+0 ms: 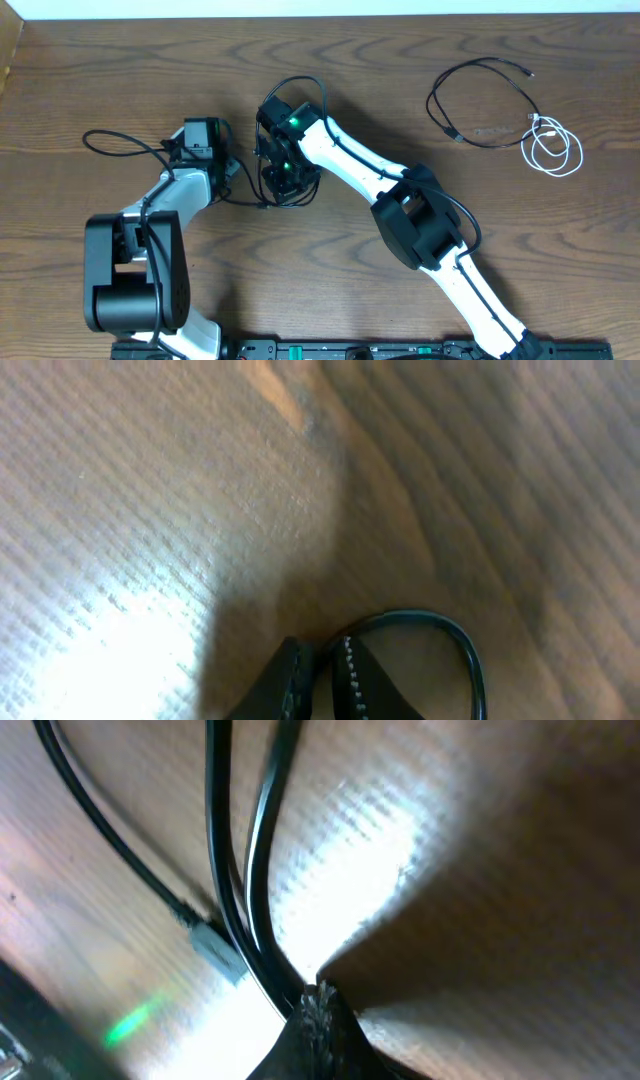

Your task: Untangle cables

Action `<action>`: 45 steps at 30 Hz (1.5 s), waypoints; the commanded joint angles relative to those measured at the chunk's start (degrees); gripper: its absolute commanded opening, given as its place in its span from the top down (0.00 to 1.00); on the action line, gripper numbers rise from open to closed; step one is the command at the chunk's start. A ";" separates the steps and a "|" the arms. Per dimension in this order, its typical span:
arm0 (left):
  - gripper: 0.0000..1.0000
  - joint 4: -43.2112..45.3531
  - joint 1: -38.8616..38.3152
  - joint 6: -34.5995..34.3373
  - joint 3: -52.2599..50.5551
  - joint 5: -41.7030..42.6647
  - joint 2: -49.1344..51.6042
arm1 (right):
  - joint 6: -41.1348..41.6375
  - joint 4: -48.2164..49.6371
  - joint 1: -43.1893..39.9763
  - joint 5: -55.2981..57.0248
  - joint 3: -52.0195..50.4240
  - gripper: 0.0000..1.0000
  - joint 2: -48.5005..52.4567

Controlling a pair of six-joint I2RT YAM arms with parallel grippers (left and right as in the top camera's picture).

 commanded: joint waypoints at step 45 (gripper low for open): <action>0.68 11.56 18.40 14.67 -1.22 66.18 0.70 | -10.84 -3.91 -6.86 7.67 -1.55 0.13 -4.85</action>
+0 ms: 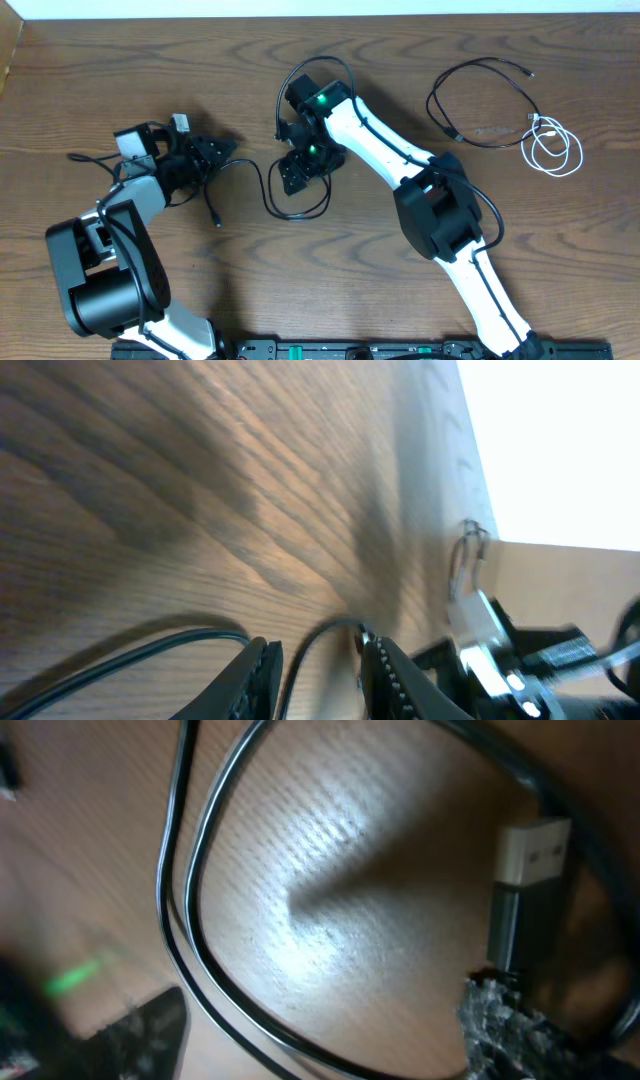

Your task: Untangle cables

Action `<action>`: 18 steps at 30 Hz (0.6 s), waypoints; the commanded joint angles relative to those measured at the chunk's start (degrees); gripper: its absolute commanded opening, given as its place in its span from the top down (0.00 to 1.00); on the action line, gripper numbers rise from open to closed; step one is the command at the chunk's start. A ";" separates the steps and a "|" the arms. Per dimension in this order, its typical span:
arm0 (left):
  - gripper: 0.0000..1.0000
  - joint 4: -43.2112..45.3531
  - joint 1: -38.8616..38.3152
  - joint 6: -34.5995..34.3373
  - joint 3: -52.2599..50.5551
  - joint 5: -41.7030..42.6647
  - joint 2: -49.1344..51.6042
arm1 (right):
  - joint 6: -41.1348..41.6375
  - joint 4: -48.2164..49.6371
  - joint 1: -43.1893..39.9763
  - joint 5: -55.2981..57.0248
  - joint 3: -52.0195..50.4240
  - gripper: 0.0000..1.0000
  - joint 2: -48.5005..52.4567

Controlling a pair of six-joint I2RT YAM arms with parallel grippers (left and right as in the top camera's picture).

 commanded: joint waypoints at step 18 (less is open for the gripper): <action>0.67 -18.40 9.46 -1.46 -0.35 -22.77 -10.97 | -7.69 18.95 4.79 0.07 -0.20 0.33 -1.18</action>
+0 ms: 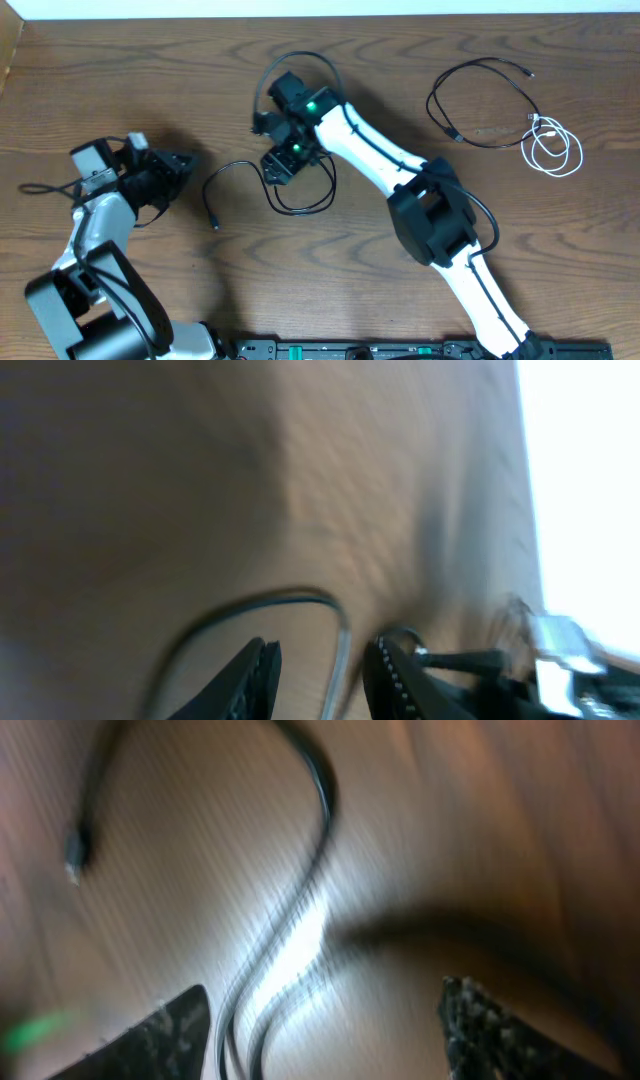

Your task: Untangle cables

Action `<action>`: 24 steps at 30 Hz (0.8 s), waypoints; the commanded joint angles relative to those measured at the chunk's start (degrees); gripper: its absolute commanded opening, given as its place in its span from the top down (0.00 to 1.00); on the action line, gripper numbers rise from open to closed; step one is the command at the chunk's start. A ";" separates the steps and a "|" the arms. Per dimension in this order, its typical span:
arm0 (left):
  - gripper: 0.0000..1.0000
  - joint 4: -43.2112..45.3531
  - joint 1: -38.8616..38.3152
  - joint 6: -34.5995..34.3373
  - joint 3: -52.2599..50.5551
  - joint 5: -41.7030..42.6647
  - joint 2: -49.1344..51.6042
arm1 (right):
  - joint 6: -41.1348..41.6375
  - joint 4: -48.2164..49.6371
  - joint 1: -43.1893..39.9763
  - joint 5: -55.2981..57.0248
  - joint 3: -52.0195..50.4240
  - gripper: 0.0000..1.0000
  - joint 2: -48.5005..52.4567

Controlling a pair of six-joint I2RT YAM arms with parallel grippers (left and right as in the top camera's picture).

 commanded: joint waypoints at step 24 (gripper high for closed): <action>0.67 -2.49 0.02 -2.67 -0.31 -13.31 -0.50 | -4.83 23.80 6.23 19.82 -0.20 0.81 9.31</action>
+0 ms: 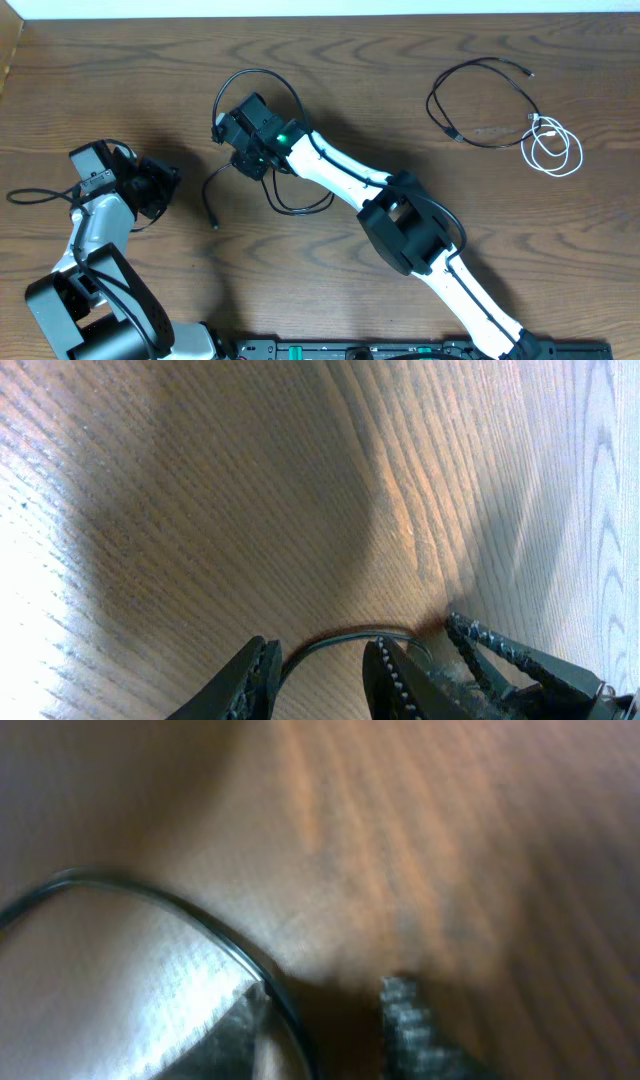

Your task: Untangle cables

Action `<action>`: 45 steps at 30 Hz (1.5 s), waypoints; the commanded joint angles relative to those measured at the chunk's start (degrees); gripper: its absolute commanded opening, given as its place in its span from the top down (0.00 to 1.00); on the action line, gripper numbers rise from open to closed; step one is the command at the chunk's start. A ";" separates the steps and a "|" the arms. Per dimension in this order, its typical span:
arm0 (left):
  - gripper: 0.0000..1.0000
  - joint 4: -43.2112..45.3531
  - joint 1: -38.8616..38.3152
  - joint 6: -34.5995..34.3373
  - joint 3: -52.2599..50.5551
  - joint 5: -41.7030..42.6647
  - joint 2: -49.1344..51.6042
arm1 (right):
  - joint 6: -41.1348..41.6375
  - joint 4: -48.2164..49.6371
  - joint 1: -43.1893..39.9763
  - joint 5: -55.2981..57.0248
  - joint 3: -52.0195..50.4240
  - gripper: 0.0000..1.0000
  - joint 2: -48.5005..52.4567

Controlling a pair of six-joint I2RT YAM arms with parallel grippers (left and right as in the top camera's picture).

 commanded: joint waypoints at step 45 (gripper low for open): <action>0.66 -0.22 -0.17 -0.74 -0.35 -0.52 -0.02 | 1.53 -31.43 3.02 2.34 -7.21 0.52 -9.29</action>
